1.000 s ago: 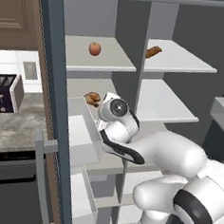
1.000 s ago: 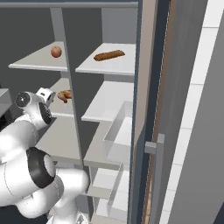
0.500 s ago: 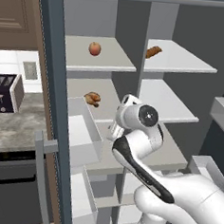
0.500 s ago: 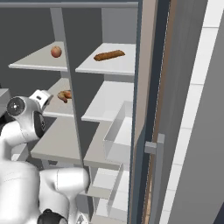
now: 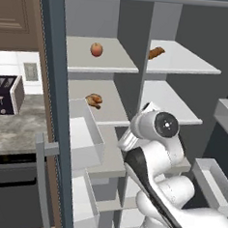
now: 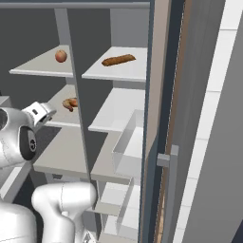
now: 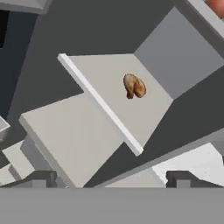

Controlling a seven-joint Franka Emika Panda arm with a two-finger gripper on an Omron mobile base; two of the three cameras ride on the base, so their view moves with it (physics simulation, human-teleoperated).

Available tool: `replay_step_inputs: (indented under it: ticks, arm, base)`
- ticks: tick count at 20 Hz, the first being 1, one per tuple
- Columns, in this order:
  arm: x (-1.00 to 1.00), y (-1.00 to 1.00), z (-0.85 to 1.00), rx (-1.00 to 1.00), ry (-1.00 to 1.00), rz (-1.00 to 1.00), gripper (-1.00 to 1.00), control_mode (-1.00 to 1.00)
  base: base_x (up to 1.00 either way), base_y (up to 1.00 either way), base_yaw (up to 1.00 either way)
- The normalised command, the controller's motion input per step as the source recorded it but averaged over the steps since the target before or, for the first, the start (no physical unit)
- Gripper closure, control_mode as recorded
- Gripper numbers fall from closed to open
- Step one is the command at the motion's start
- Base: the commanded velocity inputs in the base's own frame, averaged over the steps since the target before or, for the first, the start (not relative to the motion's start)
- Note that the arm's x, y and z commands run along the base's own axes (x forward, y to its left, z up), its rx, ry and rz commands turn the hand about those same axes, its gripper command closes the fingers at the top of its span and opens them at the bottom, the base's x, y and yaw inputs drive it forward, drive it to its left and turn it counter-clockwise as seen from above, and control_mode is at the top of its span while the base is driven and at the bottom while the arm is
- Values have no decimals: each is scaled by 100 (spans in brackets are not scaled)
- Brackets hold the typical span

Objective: There's a chicken drumstick in the fridge that needs to be moved to the freezer for freezing. Pick up the chicken drumstick from the fridge, place it on any shelf in the freezer, and close the fridge and freezer doors when done.

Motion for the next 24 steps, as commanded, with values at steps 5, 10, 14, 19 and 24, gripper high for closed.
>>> replay_step_inputs:
  ticks: [5, 10, 14, 19, 24]
  arm:
    - [-39, -56, 32, 28, 15, -44, -100, -100]
    - [-54, -56, 23, 37, 9, -50, -100, -100]
    - [-54, -60, 6, 42, 8, -44, -100, -100]
    - [-29, -45, 0, 45, 14, -29, -100, -100]
    - [-1, -11, 0, 38, 16, -4, -100, -100]
  base:
    - [0, 0, 0]
    - [0, 0, 0]
    - [0, 0, 0]
    - [0, 0, 0]
    - [0, 0, 0]
